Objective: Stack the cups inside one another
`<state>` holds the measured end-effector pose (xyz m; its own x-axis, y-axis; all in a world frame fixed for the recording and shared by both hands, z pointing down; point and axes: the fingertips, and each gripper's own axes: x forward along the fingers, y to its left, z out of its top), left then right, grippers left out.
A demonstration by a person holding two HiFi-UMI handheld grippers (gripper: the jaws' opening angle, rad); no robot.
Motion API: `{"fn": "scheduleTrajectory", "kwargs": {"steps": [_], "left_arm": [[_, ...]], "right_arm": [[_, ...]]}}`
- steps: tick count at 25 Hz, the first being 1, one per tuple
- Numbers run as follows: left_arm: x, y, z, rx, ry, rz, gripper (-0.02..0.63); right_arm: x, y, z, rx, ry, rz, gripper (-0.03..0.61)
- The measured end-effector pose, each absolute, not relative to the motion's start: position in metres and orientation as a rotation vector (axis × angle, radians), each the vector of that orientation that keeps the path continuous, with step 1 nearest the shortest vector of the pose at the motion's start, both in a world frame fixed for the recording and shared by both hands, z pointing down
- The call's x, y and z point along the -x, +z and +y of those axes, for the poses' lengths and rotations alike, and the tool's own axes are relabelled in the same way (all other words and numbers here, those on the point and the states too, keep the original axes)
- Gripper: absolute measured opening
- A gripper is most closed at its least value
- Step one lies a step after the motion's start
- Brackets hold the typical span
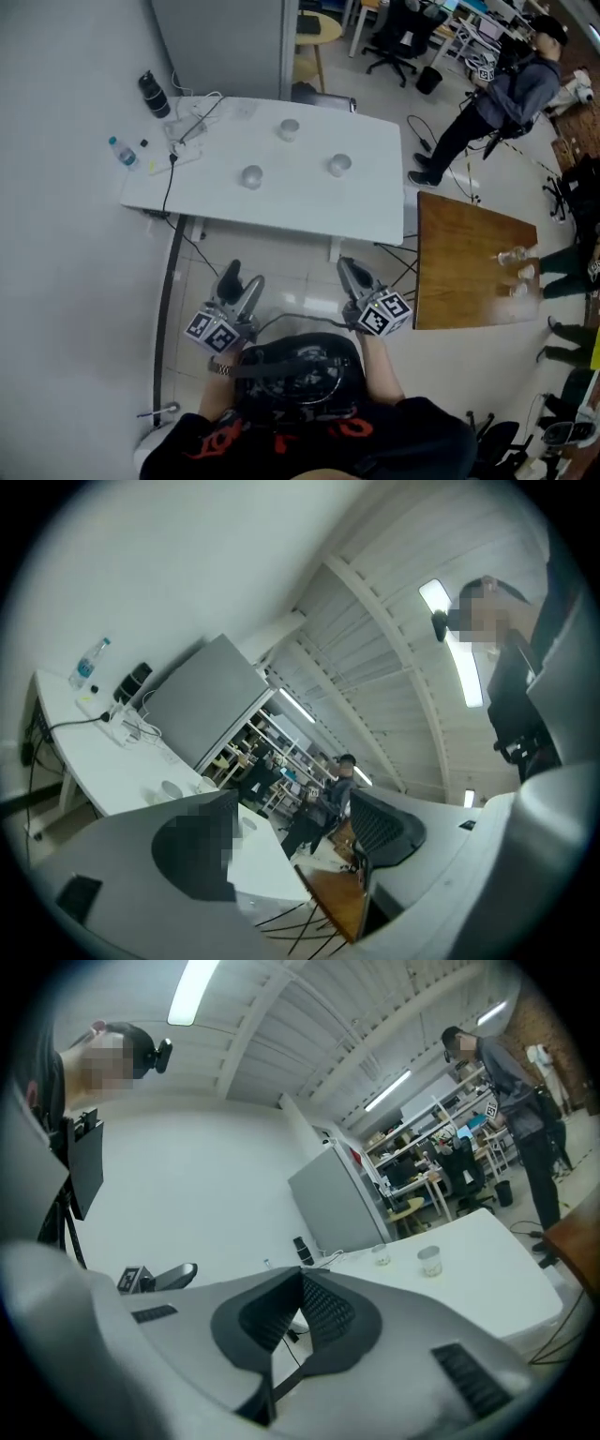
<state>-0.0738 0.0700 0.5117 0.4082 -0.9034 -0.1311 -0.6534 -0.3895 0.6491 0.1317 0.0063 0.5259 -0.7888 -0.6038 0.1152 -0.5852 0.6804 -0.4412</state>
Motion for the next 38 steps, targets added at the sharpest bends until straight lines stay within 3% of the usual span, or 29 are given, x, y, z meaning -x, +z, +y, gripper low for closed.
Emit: {"fn": "scheduleTrajectory", "kwargs": {"steps": [3, 10, 14, 19, 24, 29, 31, 33, 35, 37, 38], "left_arm": [[0.078, 0.515, 0.047, -2.083, -0.702, -1.284, 0.356], [0.075, 0.533, -0.032, -2.122, -0.459, -1.344, 0.353], [0.079, 0.541, -0.075, -2.099, -0.437, -1.296, 0.308], [0.097, 0.535, -0.144, -2.072, -0.496, -1.27, 0.319], [0.135, 0.532, -0.2, -2.023, -0.456, -1.414, 0.328], [0.167, 0.542, -0.227, -1.924, -0.473, -1.488, 0.328], [0.173, 0.543, -0.234, -1.911, -0.471, -1.5, 0.328], [0.18, 0.543, -0.238, -1.909, -0.458, -1.516, 0.328], [0.183, 0.544, -0.24, -1.933, -0.437, -1.501, 0.333], [0.178, 0.543, -0.241, -2.018, -0.371, -1.437, 0.422], [0.172, 0.541, -0.24, -2.074, -0.327, -1.402, 0.43]], "right_arm": [[-0.14, 0.533, -0.01, 1.119, -0.748, 2.836, 0.005], [-0.154, 0.558, -0.069, 1.282, -0.741, 2.854, 0.005], [-0.153, 0.586, -0.117, 1.35, -0.732, 2.866, 0.005], [-0.156, 0.643, -0.195, 1.511, -0.55, 3.056, 0.006], [-0.156, 0.686, -0.257, 1.527, -0.603, 3.136, 0.014], [-0.154, 0.73, -0.302, 1.53, -0.799, 3.17, 0.247], [-0.154, 0.748, -0.32, 1.562, -0.872, 3.18, 0.407], [-0.148, 0.759, -0.34, 1.573, -0.908, 3.185, 0.451], [-0.142, 0.768, -0.359, 1.6, -0.916, 3.186, 0.451], [-0.139, 0.777, -0.375, 1.66, -0.919, 3.17, 0.451], [-0.139, 0.78, -0.381, 1.688, -0.92, 3.161, 0.451]]}}
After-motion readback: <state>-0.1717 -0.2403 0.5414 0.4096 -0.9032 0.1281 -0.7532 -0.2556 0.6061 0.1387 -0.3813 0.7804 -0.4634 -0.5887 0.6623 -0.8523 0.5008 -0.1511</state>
